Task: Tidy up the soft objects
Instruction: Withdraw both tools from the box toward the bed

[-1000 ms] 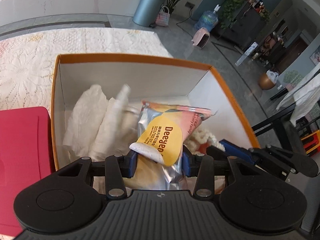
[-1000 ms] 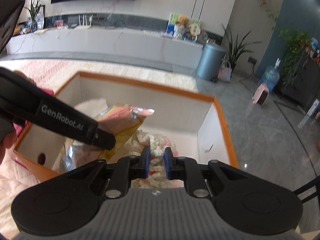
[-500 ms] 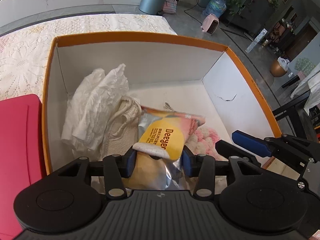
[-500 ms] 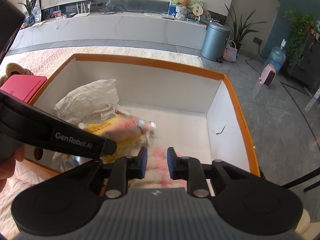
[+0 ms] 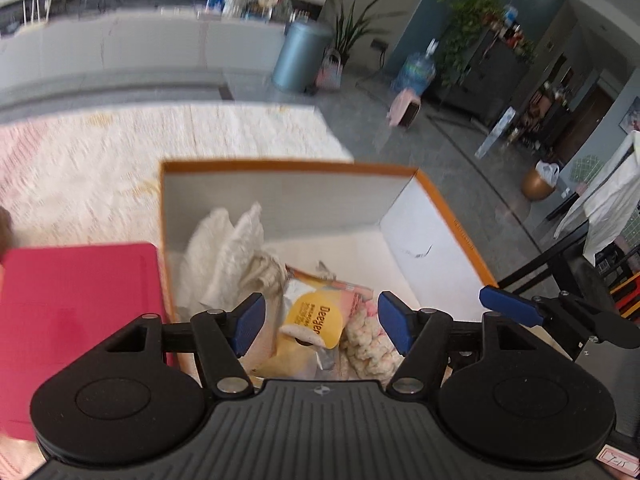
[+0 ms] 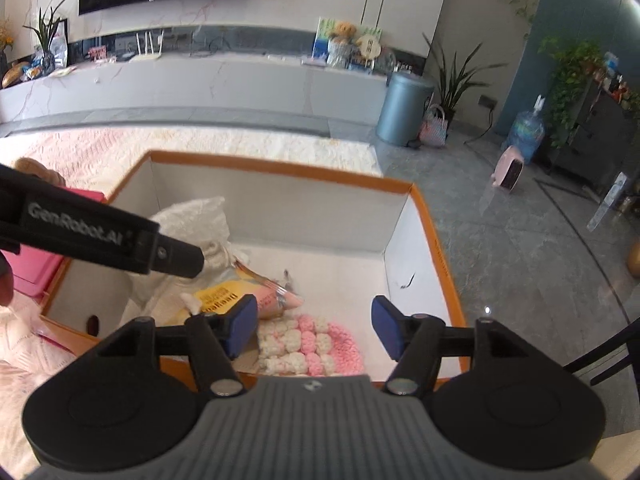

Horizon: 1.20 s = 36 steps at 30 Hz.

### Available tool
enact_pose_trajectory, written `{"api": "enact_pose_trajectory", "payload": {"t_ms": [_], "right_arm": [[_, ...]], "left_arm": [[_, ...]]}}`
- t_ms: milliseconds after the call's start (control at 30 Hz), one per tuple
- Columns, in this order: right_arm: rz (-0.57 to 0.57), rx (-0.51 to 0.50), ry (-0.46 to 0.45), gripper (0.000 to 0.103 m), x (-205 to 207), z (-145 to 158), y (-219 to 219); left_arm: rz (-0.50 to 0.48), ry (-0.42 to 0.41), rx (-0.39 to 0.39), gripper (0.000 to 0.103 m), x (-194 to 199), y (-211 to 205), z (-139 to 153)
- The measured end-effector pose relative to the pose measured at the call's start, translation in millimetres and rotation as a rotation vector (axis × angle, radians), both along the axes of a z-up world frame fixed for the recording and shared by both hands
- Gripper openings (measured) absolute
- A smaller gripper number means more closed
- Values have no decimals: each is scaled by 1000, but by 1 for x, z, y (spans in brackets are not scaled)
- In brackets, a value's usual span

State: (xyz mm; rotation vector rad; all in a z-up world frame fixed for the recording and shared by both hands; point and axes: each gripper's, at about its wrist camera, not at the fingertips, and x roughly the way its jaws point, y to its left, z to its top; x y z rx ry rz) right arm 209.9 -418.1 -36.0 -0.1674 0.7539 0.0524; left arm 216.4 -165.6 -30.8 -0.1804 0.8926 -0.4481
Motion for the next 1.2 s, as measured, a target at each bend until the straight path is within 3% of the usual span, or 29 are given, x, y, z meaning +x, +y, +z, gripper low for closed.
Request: {"api": "enact_pose_trajectory", "payload": {"t_ms": [100, 200, 400, 567, 1000, 1200], "right_arm": [[-4, 30, -39, 64, -17, 10, 10], [-5, 67, -92, 74, -35, 17, 22], [-3, 170, -170, 75, -72, 26, 55], [-2, 255, -186, 75, -93, 23, 88], [76, 279, -133, 75, -123, -5, 185], [143, 231, -101, 72, -122, -15, 226]], "left_arm": [[21, -95, 24, 76, -20, 11, 15], [46, -177, 35, 76, -40, 26, 26], [111, -287, 28, 76, -78, 68, 38], [148, -359, 80, 76, -105, 99, 38], [285, -323, 150, 76, -142, 189, 13], [307, -269, 179, 76, -147, 219, -3]]}}
